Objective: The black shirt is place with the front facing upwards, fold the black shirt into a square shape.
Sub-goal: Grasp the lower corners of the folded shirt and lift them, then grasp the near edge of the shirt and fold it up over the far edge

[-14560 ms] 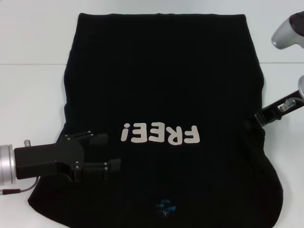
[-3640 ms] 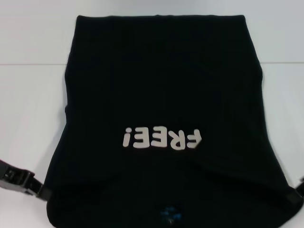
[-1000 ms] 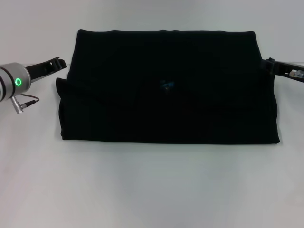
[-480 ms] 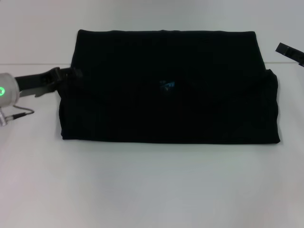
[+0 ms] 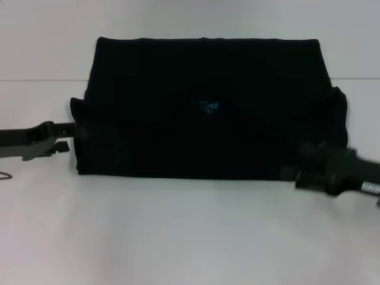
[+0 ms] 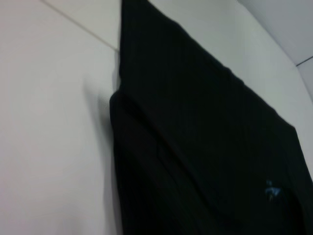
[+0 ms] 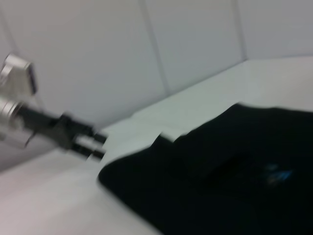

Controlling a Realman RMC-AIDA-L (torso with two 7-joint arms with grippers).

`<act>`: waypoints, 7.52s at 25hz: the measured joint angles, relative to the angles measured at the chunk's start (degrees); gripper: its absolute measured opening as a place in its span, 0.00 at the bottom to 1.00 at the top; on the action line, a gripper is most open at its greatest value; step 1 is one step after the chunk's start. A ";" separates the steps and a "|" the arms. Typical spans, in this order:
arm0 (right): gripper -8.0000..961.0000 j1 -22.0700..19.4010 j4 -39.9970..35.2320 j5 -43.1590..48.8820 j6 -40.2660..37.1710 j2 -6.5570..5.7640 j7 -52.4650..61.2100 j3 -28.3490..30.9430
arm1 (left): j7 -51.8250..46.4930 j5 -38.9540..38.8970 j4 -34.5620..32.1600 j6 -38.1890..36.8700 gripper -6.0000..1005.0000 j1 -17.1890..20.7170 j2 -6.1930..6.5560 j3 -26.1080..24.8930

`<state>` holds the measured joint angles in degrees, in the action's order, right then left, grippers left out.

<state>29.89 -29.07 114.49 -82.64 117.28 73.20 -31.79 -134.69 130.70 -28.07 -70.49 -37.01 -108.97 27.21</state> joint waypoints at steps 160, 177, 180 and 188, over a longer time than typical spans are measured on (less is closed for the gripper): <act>0.06 12.94 -1.41 14.50 16.93 -5.46 54.27 9.49 | 11.74 -6.90 2.94 1.47 0.06 -3.45 -3.94 -13.75; 0.08 16.59 4.03 11.40 39.56 -1.26 44.91 8.28 | 17.10 -8.05 3.04 19.20 0.12 -6.71 -8.80 -13.63; 0.08 16.76 4.63 11.37 42.93 -0.78 44.84 7.74 | 17.87 -8.07 3.04 20.63 0.14 -7.02 -9.30 -13.61; 0.09 16.81 4.67 9.27 47.38 0.89 39.62 5.70 | 20.63 -9.90 3.02 27.02 0.16 -8.02 -12.17 -13.58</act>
<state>46.70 -24.40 123.76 -35.26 118.17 112.82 -26.09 -114.06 120.80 -25.05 -43.47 -45.03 -121.14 13.62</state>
